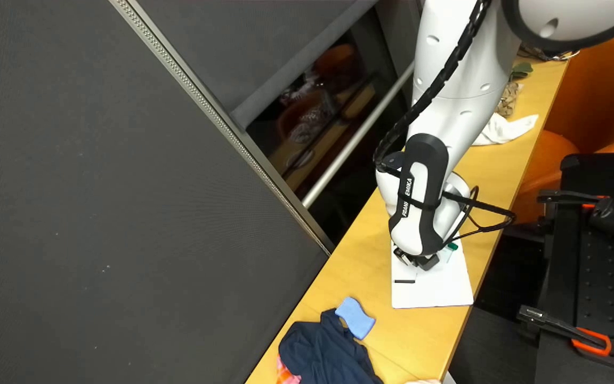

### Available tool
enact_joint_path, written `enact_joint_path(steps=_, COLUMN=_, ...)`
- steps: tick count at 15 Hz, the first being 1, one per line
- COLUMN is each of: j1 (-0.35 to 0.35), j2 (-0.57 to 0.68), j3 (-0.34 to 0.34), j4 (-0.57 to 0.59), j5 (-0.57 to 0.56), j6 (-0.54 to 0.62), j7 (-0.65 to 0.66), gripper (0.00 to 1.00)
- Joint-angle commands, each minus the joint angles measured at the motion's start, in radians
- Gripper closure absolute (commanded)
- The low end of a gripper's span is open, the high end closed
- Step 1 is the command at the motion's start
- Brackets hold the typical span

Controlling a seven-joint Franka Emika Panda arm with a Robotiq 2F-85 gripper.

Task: Pick up the black eraser and wipe the white board

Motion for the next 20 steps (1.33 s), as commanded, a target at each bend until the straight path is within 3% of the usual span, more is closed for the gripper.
enact_joint_path(steps=1, j1=-0.014, j2=0.032, j3=0.004, j4=0.045, j5=-0.028, j6=-0.022, j7=-0.036, gripper=0.66)
enact_joint_path(steps=2, j1=-0.011, j2=0.038, j3=0.002, j4=0.054, j5=-0.028, j6=-0.026, j7=-0.035, gripper=0.37)
enact_joint_path(steps=3, j1=-0.015, j2=0.041, j3=0.005, j4=0.061, j5=-0.027, j6=-0.030, j7=-0.039, gripper=0.14)
enact_joint_path(steps=8, j1=-0.016, j2=0.056, j3=0.002, j4=0.075, j5=-0.023, j6=-0.032, j7=-0.037, gripper=0.00)
enact_joint_path(steps=20, j1=-0.031, j2=0.078, j3=-0.001, j4=0.109, j5=-0.016, j6=-0.042, j7=-0.031, gripper=0.00)
